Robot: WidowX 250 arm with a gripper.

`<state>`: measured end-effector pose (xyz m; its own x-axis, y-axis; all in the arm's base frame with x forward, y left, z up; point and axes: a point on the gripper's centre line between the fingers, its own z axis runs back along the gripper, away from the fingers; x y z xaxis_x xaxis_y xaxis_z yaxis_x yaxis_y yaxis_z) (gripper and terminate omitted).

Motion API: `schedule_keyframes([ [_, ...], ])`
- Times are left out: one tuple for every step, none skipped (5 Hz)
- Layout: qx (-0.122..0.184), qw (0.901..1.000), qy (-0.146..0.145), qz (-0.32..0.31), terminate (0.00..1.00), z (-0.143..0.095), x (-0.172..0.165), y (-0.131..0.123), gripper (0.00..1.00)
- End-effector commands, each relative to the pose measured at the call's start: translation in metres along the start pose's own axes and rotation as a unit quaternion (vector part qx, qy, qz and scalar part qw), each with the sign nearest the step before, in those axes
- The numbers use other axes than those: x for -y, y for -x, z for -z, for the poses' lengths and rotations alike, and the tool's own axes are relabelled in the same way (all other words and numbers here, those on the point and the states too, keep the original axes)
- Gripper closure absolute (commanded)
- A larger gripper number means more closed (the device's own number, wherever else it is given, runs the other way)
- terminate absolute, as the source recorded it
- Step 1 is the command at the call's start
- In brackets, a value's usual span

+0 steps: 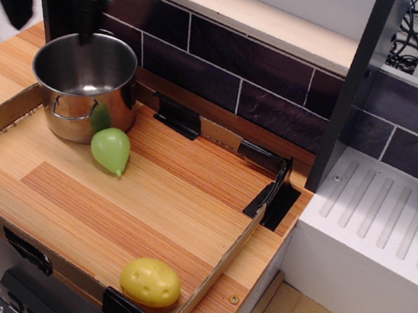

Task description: Topple metal pot

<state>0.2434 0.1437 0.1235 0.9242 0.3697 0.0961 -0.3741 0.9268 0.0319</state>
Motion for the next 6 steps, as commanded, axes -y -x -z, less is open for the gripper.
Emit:
schedule_keyframes([
  [0.025,0.9993,-0.021,-0.015,0.00,0.017,-0.037,-0.017,0.00],
  [0.019,0.9992,-0.021,-0.028,0.00,0.036,-0.044,-0.023,0.00],
  [0.017,0.9992,-0.016,-0.032,0.00,0.044,-0.040,-0.022,0.00],
  [0.011,0.9990,-0.015,-0.041,0.00,0.052,-0.037,-0.021,0.00],
  [0.017,0.9978,-0.026,-0.058,0.00,0.058,-0.039,-0.025,0.00],
  [0.019,0.9971,-0.034,-0.065,0.00,0.067,-0.042,-0.027,0.00],
])
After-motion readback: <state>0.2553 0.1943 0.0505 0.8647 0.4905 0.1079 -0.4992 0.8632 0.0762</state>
